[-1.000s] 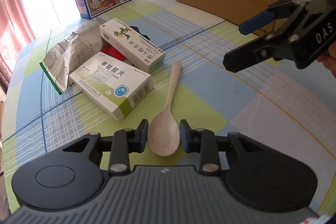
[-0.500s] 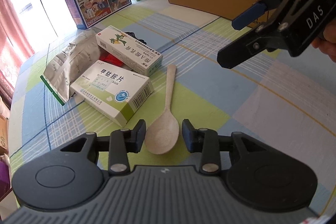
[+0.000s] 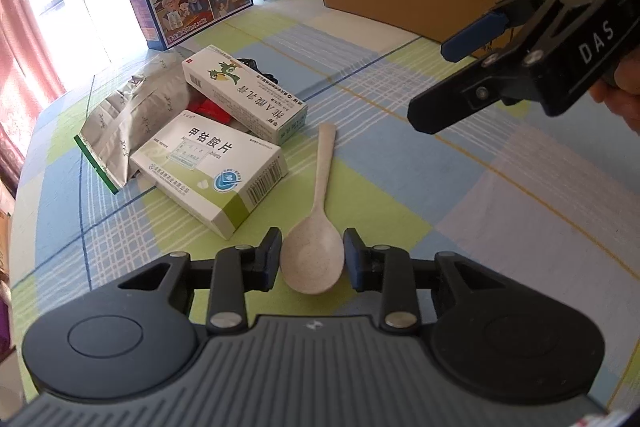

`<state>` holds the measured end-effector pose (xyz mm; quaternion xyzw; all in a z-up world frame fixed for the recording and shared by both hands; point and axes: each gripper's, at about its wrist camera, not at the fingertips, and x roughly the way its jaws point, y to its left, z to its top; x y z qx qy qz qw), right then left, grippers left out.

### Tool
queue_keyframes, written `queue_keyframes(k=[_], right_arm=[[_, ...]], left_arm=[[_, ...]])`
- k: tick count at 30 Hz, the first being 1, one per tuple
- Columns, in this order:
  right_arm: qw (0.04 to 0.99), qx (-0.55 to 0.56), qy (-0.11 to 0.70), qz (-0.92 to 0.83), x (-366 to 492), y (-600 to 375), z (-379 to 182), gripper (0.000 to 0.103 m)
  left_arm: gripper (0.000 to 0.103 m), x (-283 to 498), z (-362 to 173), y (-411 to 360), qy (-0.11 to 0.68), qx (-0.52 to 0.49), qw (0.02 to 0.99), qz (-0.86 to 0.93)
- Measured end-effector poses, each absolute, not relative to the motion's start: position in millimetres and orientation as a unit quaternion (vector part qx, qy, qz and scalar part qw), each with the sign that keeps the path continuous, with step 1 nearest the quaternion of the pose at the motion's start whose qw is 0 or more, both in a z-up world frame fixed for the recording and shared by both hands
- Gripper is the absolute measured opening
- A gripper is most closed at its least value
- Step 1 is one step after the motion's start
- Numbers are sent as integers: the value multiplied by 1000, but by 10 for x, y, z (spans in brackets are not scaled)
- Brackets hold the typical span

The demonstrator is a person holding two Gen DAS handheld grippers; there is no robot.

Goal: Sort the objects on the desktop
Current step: 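Lift the wooden spoon with the left tool while the right tool approaches the white-green medicine box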

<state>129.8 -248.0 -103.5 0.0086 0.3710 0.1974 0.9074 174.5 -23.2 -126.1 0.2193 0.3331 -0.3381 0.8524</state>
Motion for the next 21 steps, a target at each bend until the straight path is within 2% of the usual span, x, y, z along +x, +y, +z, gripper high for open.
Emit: queue_keyframes(k=[9, 21], right_arm=[[916, 22, 358, 182, 1316, -2557, -978, 101], [920, 18, 347, 182, 1301, -2486, -964, 101]], left_arm=[[28, 1599, -1216, -203, 320, 179, 869, -333], [28, 1522, -822, 119, 283, 140, 909, -272]])
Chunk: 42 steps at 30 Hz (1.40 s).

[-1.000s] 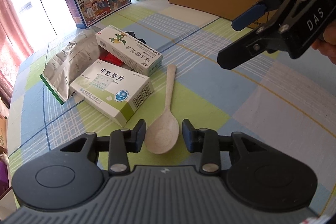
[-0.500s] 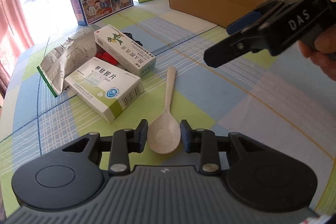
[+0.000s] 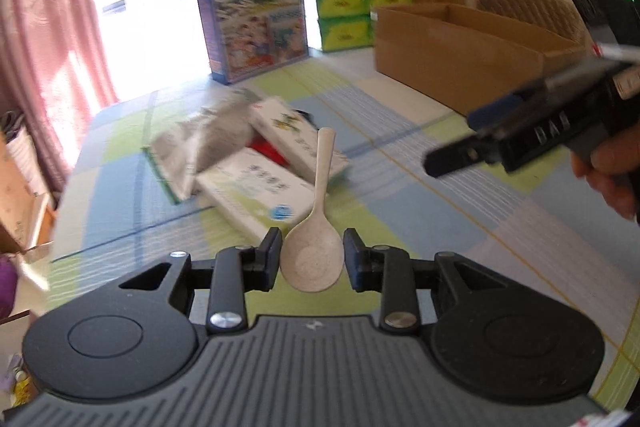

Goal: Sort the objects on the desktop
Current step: 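Lift the wooden spoon with the left tool while the right tool approaches the white-green medicine box, then grasp the white-green medicine box with the right tool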

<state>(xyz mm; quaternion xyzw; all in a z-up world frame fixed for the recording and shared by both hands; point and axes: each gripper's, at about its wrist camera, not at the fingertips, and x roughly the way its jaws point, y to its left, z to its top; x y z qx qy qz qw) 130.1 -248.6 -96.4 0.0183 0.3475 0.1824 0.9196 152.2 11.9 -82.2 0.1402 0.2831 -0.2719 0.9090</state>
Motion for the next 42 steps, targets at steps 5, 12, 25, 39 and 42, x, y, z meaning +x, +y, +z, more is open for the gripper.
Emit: queue_keyframes(k=[5, 12, 25, 39, 42], right_arm=[[916, 1, 340, 212, 1292, -2204, -1037, 99], [913, -14, 332, 234, 1418, -1708, -1220, 88], [920, -26, 340, 194, 1792, -1290, -1560, 86], [914, -67, 355, 184, 1639, -1284, -1570, 69], [910, -65, 369, 179, 1396, -1464, -1490, 69]], left_arm=[[28, 1567, -755, 427, 289, 124, 924, -217], [28, 1682, -795, 779, 303, 113, 931, -171], [28, 1877, -1048, 1004, 313, 73, 935, -146], [28, 1847, -1166, 924, 320, 66, 934, -147], [28, 1747, -1153, 851, 321, 66, 932, -154]])
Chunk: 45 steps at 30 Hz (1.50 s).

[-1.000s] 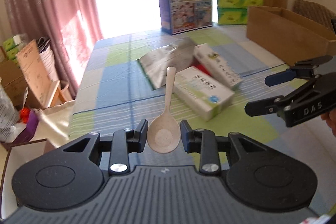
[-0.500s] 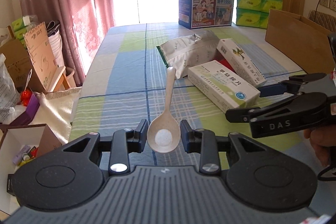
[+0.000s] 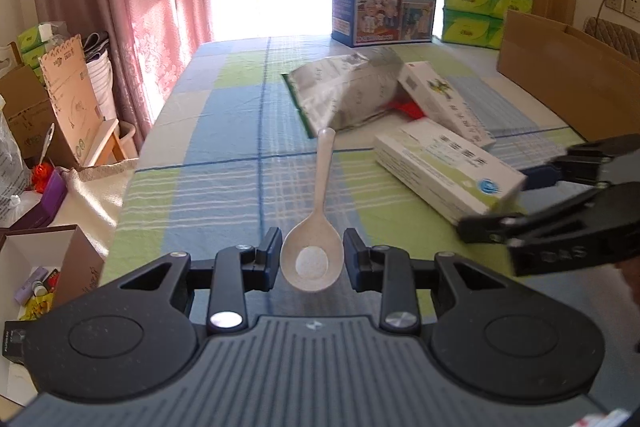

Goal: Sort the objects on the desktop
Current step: 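Grasp the white-green medicine box with the right tool, then carry the spoon with the left tool while the right tool carries the medicine box to the cardboard box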

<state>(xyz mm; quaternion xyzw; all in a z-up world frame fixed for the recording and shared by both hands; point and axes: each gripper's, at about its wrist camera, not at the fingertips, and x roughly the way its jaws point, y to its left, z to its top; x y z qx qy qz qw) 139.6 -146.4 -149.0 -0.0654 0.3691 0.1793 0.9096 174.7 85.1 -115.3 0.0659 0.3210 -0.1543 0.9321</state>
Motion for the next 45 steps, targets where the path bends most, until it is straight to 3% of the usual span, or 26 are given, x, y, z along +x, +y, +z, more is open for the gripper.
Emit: queue_keyframes(k=[9, 28, 38, 39, 40, 45], right_arm=[[917, -51, 386, 86, 687, -2190, -1362, 69], [925, -8, 376, 45, 865, -2428, -1492, 79], [929, 1, 369, 40, 981, -2442, -1505, 79], [929, 1, 368, 41, 989, -2444, -1501, 77], [929, 0, 367, 41, 1001, -2443, -1497, 69], [930, -4, 366, 40, 997, -2441, -1451, 68]], left_arm=[[28, 1397, -1158, 437, 328, 71, 922, -193], [28, 1367, -1306, 89, 330, 88, 916, -208], [28, 1378, -1309, 80, 329, 88, 916, -210], [28, 1379, -1306, 77, 330, 88, 916, -210], [28, 1379, -1303, 76, 330, 88, 916, -211], [28, 1372, -1281, 84, 332, 89, 915, -209]])
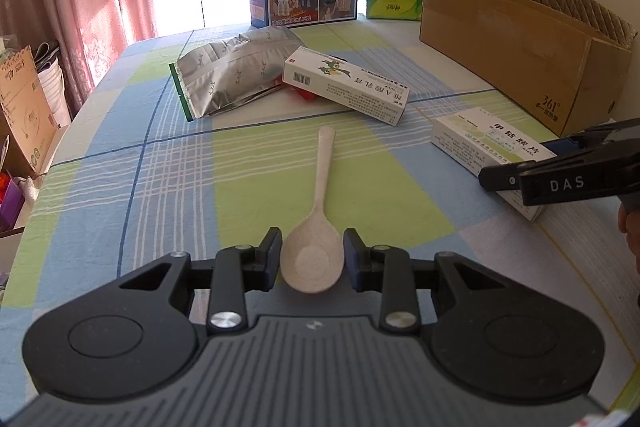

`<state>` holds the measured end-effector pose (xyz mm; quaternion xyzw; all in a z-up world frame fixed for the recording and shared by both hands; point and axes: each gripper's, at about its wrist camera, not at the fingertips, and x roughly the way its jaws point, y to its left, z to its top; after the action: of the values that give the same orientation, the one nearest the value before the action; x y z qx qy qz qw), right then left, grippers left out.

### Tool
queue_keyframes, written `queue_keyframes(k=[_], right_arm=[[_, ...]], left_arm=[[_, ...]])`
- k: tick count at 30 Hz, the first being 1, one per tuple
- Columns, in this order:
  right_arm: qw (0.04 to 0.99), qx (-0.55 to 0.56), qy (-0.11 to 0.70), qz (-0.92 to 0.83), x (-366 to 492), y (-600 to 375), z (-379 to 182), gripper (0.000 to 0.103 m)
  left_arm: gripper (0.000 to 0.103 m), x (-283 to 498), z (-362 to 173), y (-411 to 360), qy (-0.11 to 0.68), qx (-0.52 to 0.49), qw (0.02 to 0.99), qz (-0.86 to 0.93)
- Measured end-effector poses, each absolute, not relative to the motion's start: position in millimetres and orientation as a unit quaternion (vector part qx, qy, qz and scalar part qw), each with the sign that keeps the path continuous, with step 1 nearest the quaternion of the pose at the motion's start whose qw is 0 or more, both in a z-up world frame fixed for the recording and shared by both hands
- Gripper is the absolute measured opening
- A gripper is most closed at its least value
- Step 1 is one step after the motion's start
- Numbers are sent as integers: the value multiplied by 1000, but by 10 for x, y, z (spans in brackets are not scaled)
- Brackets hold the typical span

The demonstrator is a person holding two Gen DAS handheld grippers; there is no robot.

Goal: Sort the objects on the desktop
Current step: 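Carry the spoon with the left tool while the right tool carries the medicine box to the cardboard box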

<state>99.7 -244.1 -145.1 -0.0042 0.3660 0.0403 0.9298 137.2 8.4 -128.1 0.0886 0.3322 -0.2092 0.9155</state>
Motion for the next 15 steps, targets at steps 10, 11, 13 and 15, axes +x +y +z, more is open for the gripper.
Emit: queue_keyframes(k=[10, 11, 13, 15], right_arm=[[937, -1, 347, 45, 845, -2492, -1143, 68], [937, 0, 345, 46, 827, -2501, -1100, 68], [939, 1, 340, 45, 787, -2529, -1006, 68], [941, 5, 335, 43, 755, -2569, -906, 68]], left_arm=[[28, 1292, -1018, 90, 322, 95, 919, -205], [28, 1288, -973, 79, 320, 97, 920, -206], [28, 1283, -882, 53, 317, 100, 920, -206], [28, 1279, -782, 16, 314, 101, 921, -207]])
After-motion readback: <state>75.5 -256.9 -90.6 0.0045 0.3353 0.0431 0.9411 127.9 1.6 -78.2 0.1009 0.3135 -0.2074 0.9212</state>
